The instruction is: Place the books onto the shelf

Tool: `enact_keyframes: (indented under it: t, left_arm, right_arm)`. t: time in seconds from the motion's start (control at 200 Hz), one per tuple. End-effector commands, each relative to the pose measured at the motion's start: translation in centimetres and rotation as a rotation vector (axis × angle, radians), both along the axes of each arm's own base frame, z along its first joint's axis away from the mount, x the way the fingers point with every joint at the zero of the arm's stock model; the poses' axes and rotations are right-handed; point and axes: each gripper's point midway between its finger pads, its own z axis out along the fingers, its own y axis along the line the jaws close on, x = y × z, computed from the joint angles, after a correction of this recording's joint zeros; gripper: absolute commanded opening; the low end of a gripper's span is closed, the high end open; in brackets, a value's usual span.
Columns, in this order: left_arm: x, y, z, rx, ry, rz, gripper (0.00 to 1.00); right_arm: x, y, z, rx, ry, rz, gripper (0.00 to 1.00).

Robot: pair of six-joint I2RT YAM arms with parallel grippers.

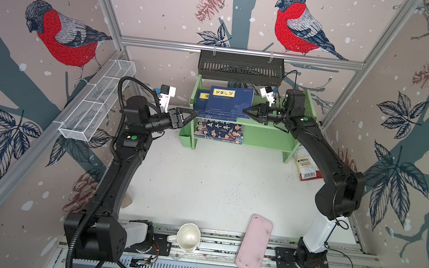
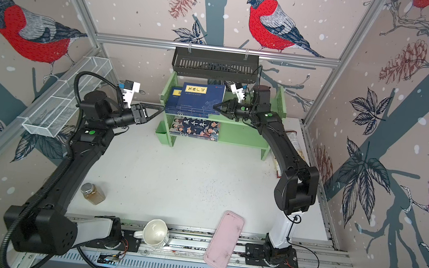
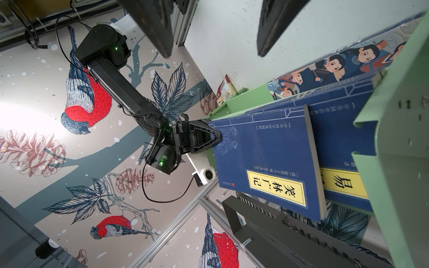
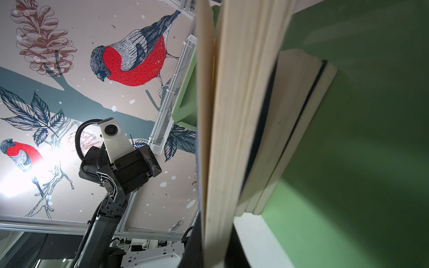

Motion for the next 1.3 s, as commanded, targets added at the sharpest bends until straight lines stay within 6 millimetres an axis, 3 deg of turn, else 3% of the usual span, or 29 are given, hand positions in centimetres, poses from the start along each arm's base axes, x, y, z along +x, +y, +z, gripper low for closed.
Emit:
enact_keyframes:
  t: [0.0,0.36,0.771,1.296]
  left_arm:
    - [-0.2,-0.1,0.8,-0.007,-0.042,-0.017,0.59]
    - [-0.2,-0.1,1.0,-0.019,-0.042,-0.018,0.59]
    - [-0.2,-0.1,1.0,-0.023,-0.045,-0.016,0.59]
    - [-0.3,-0.1,1.1,-0.03,-0.044,-0.021,0.6]
  right_arm:
    - [-0.5,0.3,0.5,0.017,-0.01,0.036,0.06]
    - [0.0,0.5,-1.1,-0.003,0.033,0.019,0.13]
    - [1.0,0.5,-1.3,-0.01,0.052,-0.009,0.18]
    - [1.2,0.9,-0.8,0.008,0.052,-0.006,0.05]
